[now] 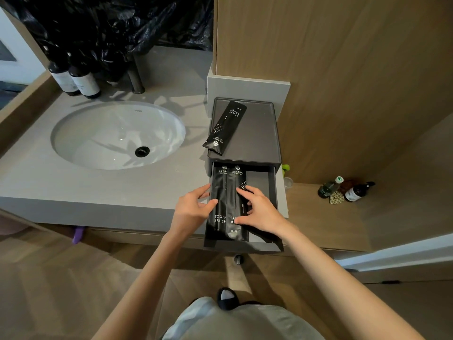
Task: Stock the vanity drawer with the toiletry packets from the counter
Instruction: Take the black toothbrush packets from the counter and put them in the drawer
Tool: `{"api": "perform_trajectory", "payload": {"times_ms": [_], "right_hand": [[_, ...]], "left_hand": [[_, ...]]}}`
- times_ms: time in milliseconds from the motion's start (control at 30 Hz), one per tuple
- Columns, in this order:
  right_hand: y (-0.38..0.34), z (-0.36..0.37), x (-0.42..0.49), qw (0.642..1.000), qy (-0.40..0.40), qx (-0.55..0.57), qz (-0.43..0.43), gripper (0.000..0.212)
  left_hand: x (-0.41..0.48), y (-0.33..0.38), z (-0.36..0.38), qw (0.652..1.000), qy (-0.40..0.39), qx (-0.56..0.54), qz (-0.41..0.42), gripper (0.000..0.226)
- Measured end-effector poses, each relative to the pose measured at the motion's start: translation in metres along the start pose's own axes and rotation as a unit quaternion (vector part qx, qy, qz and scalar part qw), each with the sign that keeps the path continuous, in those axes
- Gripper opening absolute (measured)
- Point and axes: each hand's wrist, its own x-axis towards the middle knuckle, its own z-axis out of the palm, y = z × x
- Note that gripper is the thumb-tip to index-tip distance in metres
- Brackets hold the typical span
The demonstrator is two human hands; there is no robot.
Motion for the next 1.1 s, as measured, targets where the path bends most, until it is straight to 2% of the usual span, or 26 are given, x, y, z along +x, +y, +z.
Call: {"api": "perform_trajectory", "payload": {"times_ms": [333,467,633,733,800,1000,1100], "right_hand": [[-0.007,0.008,0.001,1.0,0.002,-0.011,-0.012,0.097],[-0.005,0.003,0.001,0.999,0.003,-0.034,-0.032,0.09],[-0.005,-0.018,-0.007,0.992,0.1,-0.018,-0.077,0.059],[-0.007,-0.039,-0.007,0.972,0.187,-0.063,-0.124,0.051],[-0.009,-0.055,0.0,0.962,0.215,-0.114,-0.123,0.053],[-0.005,-0.073,0.03,0.969,0.154,-0.185,-0.051,0.056],[-0.004,-0.072,0.033,0.965,0.161,-0.203,-0.049,0.056]], "left_hand": [[0.007,0.001,-0.007,1.0,-0.023,-0.002,-0.006,0.045],[0.021,0.015,-0.019,0.997,0.047,0.05,0.019,0.039],[0.068,0.05,-0.034,0.989,0.138,0.006,0.042,0.048],[0.1,0.062,-0.034,0.993,0.114,0.021,-0.011,0.056],[0.117,0.06,-0.03,0.995,0.086,0.017,-0.048,0.059],[0.134,0.052,-0.021,0.994,0.07,-0.005,-0.087,0.051],[0.137,0.052,-0.022,0.992,0.087,-0.025,-0.089,0.048]]}}
